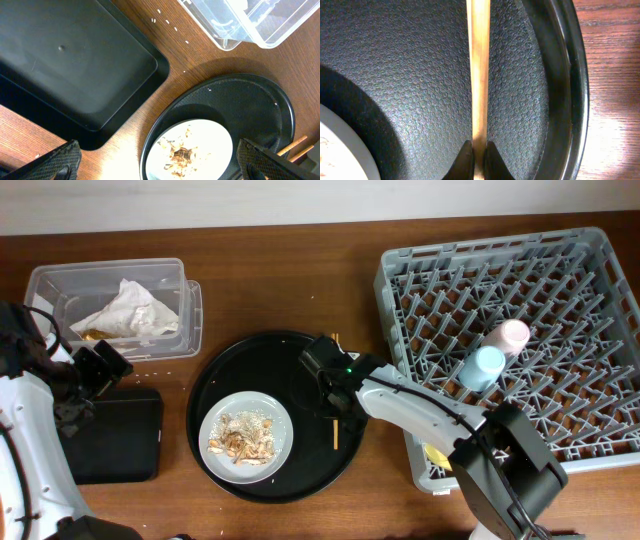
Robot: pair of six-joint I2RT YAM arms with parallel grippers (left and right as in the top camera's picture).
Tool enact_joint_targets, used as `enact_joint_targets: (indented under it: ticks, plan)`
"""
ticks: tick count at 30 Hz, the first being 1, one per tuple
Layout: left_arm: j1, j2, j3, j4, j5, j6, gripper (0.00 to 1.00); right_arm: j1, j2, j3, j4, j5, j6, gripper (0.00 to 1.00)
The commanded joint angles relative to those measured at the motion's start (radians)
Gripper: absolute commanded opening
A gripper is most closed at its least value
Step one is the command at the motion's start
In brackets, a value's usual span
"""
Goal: Sort waste into correct bins and load items into the dishwasher rack
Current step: 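Carry the chopstick into the rack and release it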
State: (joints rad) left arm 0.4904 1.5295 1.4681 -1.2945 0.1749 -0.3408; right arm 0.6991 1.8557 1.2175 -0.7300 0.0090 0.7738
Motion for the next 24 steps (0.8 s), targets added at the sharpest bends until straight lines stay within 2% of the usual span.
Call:
enact_joint_targets:
  ticks: [1,7,12,15,20,24]
  plan:
    - [0.003,-0.011,0.014,-0.001,0.000,-0.010,0.99,-0.006,-0.027,0.010,-0.019,-0.006,-0.011,0.04]
    - [0.003,-0.011,0.013,-0.001,0.000,-0.010,0.99,-0.007,-0.158,0.068,-0.115,0.008,-0.132,0.04]
    - [0.003,-0.011,0.014,-0.001,0.000,-0.010,0.99,-0.018,-0.332,0.078,-0.140,0.234,-0.252,0.04]
    - [0.003,-0.011,0.014,-0.001,0.000,-0.010,0.99,-0.071,-0.391,0.078,-0.131,0.284,-0.378,0.04]
    - [0.003,-0.011,0.014,-0.001,0.000,-0.010,0.99,-0.239,-0.377,0.077,-0.092,0.269,-0.510,0.04]
    - [0.003,-0.011,0.014,-0.001,0.000,-0.010,0.99,-0.389,-0.352,0.077,-0.045,0.057,-0.677,0.04]
